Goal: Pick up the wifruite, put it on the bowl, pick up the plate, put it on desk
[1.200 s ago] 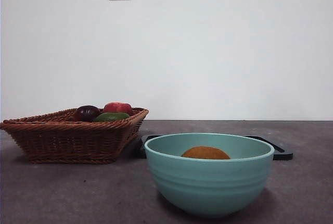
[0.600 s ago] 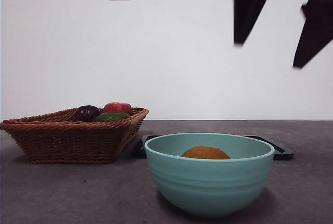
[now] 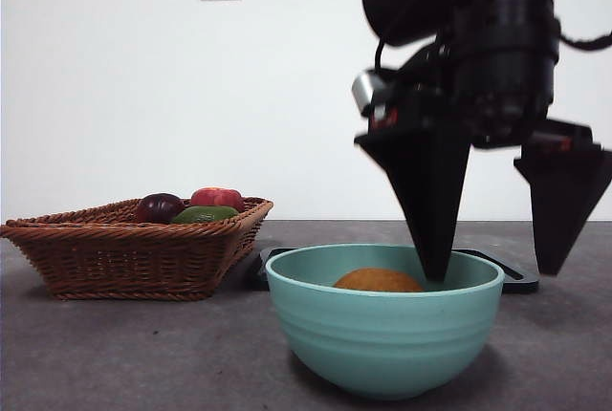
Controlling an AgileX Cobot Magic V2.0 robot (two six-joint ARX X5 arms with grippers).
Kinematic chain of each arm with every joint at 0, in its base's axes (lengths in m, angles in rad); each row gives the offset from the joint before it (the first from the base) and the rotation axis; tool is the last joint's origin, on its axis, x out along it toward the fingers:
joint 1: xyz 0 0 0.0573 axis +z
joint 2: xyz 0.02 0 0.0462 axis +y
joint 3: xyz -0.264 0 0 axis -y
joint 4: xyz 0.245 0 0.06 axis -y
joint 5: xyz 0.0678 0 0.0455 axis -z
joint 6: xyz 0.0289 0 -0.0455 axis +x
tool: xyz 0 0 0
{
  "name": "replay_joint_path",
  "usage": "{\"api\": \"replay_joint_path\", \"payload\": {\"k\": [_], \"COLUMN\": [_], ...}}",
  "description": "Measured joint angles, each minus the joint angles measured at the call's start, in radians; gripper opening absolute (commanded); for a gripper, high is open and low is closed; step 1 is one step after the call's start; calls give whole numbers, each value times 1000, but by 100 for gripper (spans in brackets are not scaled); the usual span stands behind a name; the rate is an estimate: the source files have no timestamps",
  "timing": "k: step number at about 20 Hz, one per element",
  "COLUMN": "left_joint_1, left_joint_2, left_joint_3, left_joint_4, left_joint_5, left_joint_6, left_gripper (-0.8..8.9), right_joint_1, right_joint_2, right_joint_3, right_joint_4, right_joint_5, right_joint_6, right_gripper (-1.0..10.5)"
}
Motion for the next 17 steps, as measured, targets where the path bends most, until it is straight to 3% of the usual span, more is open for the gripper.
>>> {"api": "replay_joint_path", "payload": {"k": [7,17], "left_joint_1": [0,0], "left_joint_2": [0,0], "left_joint_3": [0,0], "left_joint_4": [0,0], "left_joint_5": [0,0], "left_joint_6": [0,0], "left_gripper": [561,561], "right_joint_1": [2,1], "right_joint_2": [55,55], "right_joint_3": [0,47], "right_joint_4": [53,2], "right_joint_5": [-6,-6], "right_joint_6": [-13,-18], "right_gripper": [41,13]}}
